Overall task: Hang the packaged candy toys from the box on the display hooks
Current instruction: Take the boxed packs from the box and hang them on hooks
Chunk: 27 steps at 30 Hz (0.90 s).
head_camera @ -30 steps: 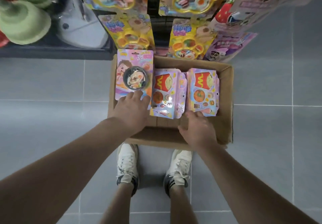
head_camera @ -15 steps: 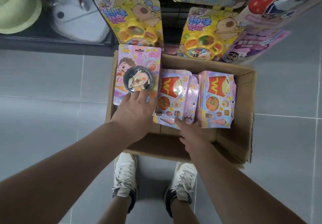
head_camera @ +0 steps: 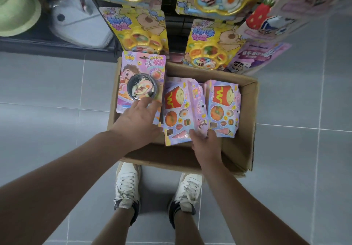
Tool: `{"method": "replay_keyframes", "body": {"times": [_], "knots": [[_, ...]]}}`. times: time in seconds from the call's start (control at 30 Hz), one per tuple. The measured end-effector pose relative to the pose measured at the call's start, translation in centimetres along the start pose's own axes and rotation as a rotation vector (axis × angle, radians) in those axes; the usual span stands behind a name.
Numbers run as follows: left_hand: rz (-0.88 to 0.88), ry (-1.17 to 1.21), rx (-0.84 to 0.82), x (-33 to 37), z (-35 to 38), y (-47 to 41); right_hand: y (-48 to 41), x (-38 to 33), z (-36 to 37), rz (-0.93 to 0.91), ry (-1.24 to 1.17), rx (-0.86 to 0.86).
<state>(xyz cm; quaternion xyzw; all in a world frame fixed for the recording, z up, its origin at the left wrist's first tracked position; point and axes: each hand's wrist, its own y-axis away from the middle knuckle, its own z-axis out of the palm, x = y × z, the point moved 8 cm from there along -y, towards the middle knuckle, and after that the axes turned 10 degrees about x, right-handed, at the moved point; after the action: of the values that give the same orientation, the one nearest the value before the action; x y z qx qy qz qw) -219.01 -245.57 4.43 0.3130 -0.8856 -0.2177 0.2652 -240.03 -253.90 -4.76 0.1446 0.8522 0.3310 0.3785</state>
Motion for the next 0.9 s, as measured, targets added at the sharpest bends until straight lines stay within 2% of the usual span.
{"method": "replay_keyframes", "body": {"times": [0.1, 0.27, 0.37, 0.43, 0.5, 0.6, 0.7, 0.9], "knots": [[-0.096, 0.193, 0.015, 0.2, -0.9, 0.4, 1.5, -2.5, -4.2, -0.093, 0.002, -0.022], [-0.233, 0.553, 0.003, 1.4, -1.0, 0.5, 2.0, -4.7, -9.6, -0.080, -0.140, -0.160], [-0.297, 0.762, -0.068, 1.5, 0.2, 0.2, 2.2, -6.4, -11.0, -0.120, -0.047, -0.285], [-0.322, 0.777, -0.067, 0.8, 0.7, -0.1, 2.0, -7.3, -11.2, -0.144, 0.001, -0.343], [-0.339, 0.797, -0.096, 0.0, 1.3, -0.1, 1.4, -7.7, -11.1, -0.179, 0.073, -0.342], [-0.369, 0.982, -0.210, -0.8, 2.6, 1.0, 0.7, -7.5, -10.4, -0.189, 0.095, -0.288], [-0.378, 1.028, -0.231, -2.2, 3.3, 2.1, 0.3, -6.0, -9.6, -0.104, 0.036, -0.216], [-0.494, 1.159, -0.034, -6.6, 2.1, 3.2, -1.4, 0.0, -9.1, 0.263, -0.037, -0.106]]}}
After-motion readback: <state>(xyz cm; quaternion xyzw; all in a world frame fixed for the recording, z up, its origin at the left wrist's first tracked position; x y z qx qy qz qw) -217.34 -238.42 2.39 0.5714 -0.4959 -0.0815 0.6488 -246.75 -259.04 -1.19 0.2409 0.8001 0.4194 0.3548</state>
